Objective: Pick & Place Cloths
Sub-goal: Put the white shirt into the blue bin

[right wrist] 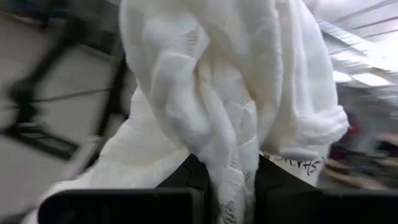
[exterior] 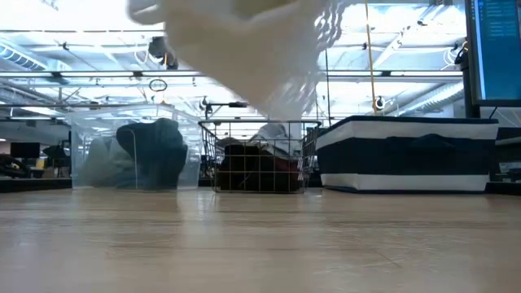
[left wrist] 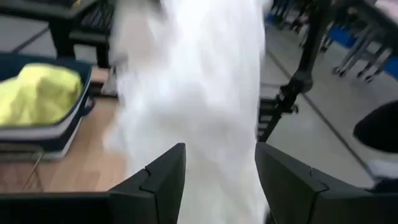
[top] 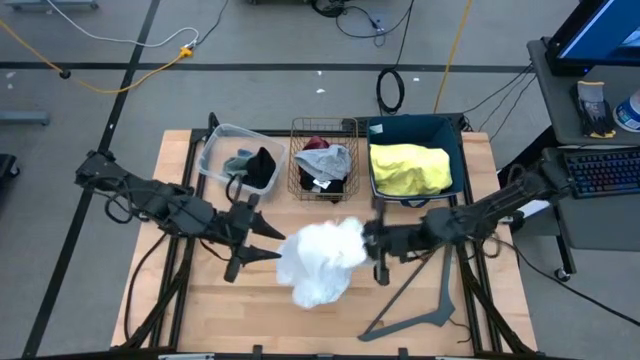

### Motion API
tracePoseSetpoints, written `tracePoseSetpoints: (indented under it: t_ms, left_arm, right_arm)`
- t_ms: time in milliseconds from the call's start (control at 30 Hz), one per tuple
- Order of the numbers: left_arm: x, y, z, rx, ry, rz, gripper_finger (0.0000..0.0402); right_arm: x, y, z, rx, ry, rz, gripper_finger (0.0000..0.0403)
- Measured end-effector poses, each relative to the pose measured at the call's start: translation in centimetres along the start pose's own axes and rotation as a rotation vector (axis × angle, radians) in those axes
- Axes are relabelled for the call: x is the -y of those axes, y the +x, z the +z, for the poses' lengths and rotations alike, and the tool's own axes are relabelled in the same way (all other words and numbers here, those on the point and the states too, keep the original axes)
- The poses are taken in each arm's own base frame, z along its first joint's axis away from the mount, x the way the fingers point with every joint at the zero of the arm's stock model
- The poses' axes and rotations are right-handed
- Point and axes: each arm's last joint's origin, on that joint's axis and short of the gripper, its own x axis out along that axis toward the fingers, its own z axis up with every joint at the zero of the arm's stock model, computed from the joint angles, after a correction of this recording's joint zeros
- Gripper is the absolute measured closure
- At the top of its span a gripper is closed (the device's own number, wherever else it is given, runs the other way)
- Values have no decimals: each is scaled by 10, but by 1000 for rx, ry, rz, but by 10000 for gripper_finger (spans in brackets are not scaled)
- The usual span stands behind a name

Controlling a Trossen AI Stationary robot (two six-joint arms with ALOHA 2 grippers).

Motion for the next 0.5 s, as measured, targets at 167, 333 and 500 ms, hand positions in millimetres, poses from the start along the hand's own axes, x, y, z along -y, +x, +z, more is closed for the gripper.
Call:
tracePoseSetpoints:
  t_ms: [167,333,500]
  left_arm:
    - [0,-2,-8,-66,-9,59,204]
    - [0,-3,-13,-95,-16,97,204]
    - [-1,-3,-13,-93,-11,113,204]
  right_arm:
    - [18,-23,25,-31,-109,-247,371]
    - [39,-42,42,-109,-201,-510,371]
    - [59,-57,55,-195,-286,-746,371]
